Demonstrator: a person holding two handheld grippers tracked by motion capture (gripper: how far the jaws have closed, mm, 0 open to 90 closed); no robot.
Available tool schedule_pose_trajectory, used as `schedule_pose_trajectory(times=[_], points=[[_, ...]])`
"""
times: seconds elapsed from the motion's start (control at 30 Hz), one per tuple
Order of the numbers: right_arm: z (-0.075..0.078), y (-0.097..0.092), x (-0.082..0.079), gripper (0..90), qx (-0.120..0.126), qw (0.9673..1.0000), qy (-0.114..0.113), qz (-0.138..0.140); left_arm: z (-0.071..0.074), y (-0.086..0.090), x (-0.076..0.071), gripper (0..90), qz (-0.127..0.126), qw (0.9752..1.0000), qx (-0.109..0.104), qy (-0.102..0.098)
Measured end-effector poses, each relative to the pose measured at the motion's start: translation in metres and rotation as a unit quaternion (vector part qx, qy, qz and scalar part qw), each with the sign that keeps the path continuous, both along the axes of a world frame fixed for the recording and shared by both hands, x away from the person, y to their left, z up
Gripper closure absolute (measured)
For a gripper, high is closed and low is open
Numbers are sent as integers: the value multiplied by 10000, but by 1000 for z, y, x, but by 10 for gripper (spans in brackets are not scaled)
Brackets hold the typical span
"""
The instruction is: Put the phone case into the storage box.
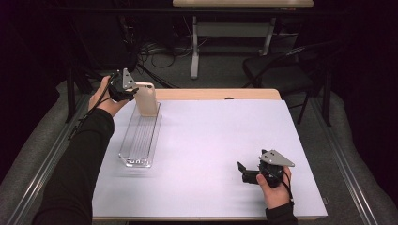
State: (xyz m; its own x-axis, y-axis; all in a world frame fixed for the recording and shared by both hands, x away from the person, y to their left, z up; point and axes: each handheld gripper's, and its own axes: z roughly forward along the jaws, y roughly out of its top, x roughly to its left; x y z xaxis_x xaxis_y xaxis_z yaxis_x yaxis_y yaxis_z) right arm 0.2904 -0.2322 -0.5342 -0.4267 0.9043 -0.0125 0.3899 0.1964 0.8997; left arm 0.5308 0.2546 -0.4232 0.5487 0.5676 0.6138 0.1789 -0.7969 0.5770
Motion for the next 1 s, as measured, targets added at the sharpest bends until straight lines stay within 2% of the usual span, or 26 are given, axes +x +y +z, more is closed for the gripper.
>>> schedule_pose_trajectory(times=[0.13,0.2,0.3,0.37,0.43,0.47,0.57,0.67,0.73,0.77,0.8,0.9,1.0], points=[[0,0,0,0,17,10000,-9,-16,2,2,-2,412,59,9999,-87,96],[0,0,0,0,7,10000,-12,-14,3,3,-2,401,107,9996,-220,162],[0,0,0,0,-22,10000,4,2,5,3,-4,390,167,9985,-461,252],[0,0,0,0,-22,10000,66,6,8,2,-5,387,190,9971,-668,318],[-1,1,1,0,-14,10000,15,-5,12,3,-6,387,217,9951,-893,354],[-1,1,1,0,-18,10000,22,-8,13,3,-7,387,236,9946,-938,364],[-2,1,1,0,-44,10000,9,20,17,5,-8,371,280,9901,-1286,491],[-2,1,1,0,-54,10000,3,22,20,7,-11,359,273,9871,-1473,569],[-2,1,1,0,-54,10000,9,24,23,9,-13,330,265,9824,-1734,644],[-2,1,1,0,-61,10000,0,27,25,9,-14,328,243,9814,-1785,662],[-2,1,1,0,-63,10000,0,26,26,10,-15,324,222,9794,-1880,702],[-2,1,1,0,-66,10000,16,41,28,12,-17,285,228,9716,-2184,879],[-2,2,0,0,-80,10000,18,49,32,13,-21,283,213,9661,-2370,997]])
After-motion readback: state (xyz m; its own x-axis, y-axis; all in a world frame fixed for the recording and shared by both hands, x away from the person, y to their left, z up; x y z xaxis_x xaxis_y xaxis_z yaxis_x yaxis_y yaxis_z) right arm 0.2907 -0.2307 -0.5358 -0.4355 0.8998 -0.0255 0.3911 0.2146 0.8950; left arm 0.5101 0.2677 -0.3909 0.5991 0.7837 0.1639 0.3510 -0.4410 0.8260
